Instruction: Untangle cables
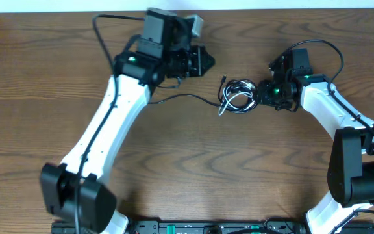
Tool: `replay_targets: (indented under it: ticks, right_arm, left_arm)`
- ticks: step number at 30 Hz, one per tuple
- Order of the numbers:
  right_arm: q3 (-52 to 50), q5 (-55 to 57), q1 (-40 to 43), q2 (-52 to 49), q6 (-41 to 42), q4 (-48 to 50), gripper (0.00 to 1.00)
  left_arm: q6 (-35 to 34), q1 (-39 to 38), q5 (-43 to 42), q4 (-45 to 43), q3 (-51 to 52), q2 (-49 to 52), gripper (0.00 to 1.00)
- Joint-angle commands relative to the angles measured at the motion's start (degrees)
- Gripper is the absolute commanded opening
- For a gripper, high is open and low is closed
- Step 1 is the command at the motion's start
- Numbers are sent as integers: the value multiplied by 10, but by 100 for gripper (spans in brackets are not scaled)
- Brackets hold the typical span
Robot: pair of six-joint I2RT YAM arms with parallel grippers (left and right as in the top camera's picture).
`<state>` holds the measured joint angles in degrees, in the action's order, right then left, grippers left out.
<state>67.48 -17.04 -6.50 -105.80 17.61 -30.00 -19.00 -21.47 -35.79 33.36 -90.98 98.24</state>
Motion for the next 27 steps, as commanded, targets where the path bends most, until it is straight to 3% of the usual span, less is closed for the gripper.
replay_targets:
  ticks: [1,7,11,14,25,27]
  right_arm:
    - [4,21,6,-4,8,-3,42]
    - [3,21,6,-4,8,-5,43]
    - [3,21,13,-4,8,-3,45]
    - [3,21,29,-4,8,-2,47]
    - [3,21,39,-4,7,-5,50]
    - [3,21,39,-4,5,-5,50]
  left_arm:
    - [14,-14,9,7,8,35,8]
    - [56,-34,3,31,8,53,9]
    - [70,-47,14,57,8,59,17]
    - [67,-53,16,69,8,78,30]
    - [38,-76,16,115,8,169,44]
    - [22,-75,18,116,8,183,54]
